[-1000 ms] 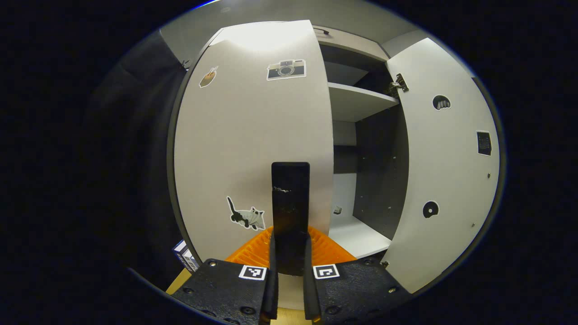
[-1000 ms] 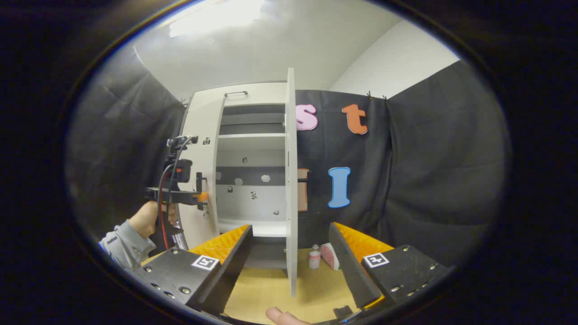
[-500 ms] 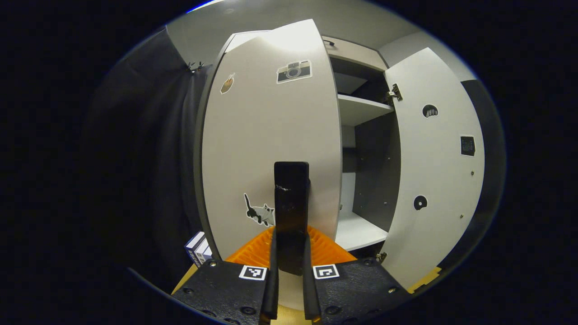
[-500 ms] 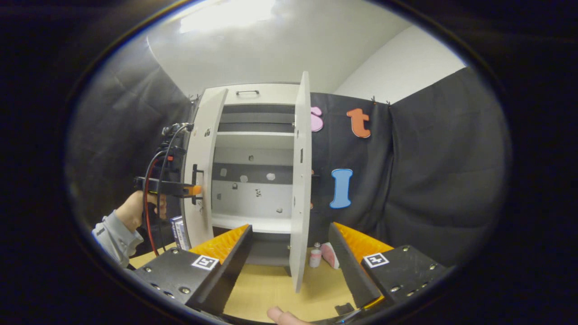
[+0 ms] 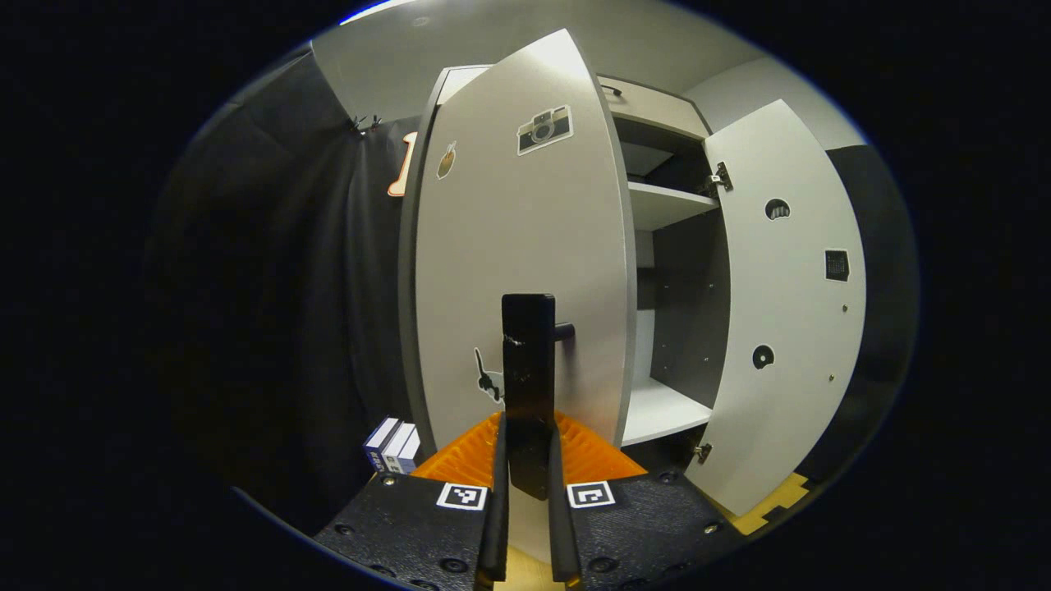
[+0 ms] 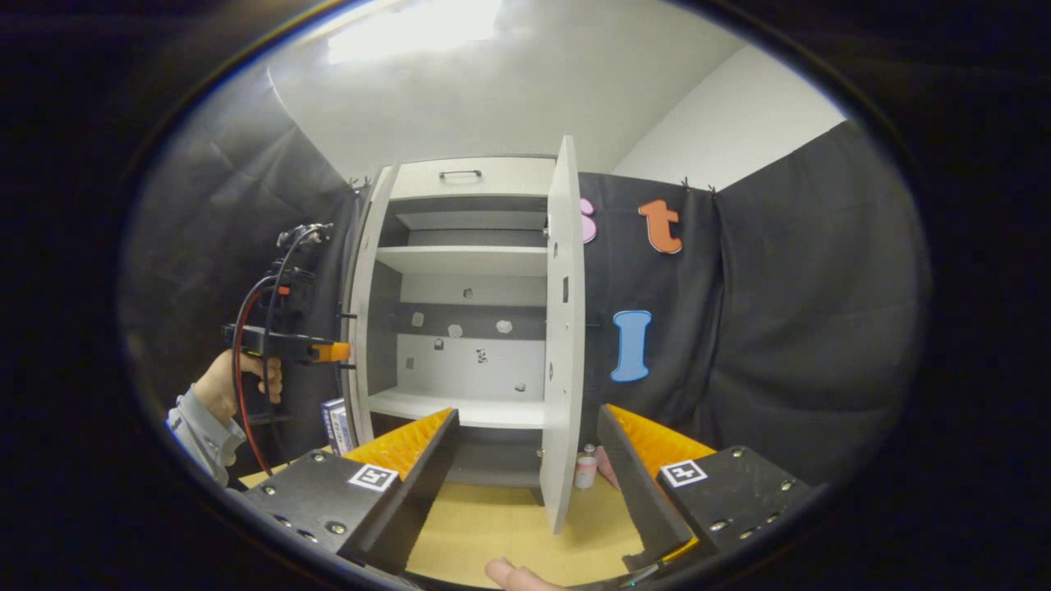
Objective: Open the right door of the double-door shoe cabinet with the right hand, and open the left door with the left hand.
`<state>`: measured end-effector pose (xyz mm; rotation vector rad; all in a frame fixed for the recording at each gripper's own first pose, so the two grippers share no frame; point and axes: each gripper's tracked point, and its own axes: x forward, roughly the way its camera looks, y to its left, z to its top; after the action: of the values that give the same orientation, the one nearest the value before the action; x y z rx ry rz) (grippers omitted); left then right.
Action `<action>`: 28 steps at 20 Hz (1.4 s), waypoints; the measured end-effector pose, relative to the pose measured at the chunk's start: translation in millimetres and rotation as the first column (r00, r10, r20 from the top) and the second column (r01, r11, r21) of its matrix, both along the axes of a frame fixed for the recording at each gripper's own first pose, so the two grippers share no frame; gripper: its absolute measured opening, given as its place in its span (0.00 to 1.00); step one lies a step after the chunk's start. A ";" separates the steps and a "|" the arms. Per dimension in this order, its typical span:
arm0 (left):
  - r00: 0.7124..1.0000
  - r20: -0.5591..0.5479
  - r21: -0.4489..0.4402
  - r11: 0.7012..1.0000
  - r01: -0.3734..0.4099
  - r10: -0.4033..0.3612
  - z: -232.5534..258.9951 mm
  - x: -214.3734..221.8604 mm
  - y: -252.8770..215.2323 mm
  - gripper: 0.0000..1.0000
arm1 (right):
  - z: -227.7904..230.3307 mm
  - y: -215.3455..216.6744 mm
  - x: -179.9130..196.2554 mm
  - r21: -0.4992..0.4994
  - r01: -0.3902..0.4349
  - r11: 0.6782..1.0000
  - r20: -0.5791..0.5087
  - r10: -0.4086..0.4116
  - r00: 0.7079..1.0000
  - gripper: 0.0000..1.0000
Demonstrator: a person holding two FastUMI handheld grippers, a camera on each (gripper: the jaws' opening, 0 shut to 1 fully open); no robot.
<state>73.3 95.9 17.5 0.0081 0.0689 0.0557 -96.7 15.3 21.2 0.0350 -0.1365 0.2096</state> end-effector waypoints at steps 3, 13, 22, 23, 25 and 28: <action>1.000 -0.002 0.025 1.000 -0.017 0.017 -0.9 -12.6 15.0 0.19 | -0.5 3.0 0.4 0.003 -0.001 1.000 -0.002 0.001 1.000 1.00; 0.996 -0.014 0.053 0.995 -0.086 0.087 -6.6 -39.3 90.6 0.11 | -10.6 29.4 2.2 0.020 -0.046 0.999 -0.014 0.047 0.999 1.00; 0.999 -0.008 -0.024 0.999 -0.049 0.049 -12.2 -49.2 129.8 0.02 | -18.0 56.4 8.0 0.029 -0.081 0.996 -0.023 0.082 0.996 0.98; 0.998 -0.007 -0.004 0.998 -0.060 0.060 -11.3 -50.8 131.1 0.02 | -18.3 58.5 7.8 0.027 -0.083 0.996 -0.023 0.084 0.996 0.98; 0.998 -0.003 0.004 0.998 -0.068 0.068 -9.6 -54.1 128.9 0.03 | -19.0 60.5 6.1 0.022 -0.087 0.996 -0.023 0.087 0.996 0.98; 0.996 -0.020 -0.010 0.996 -0.089 0.089 -12.4 -63.1 130.6 0.03 | -18.5 60.9 5.9 0.009 -0.083 0.996 -0.017 0.083 0.996 0.98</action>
<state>10.2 226.5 5.1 -0.0058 0.0893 0.1443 -90.8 76.2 2.8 0.0512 -0.1192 0.2920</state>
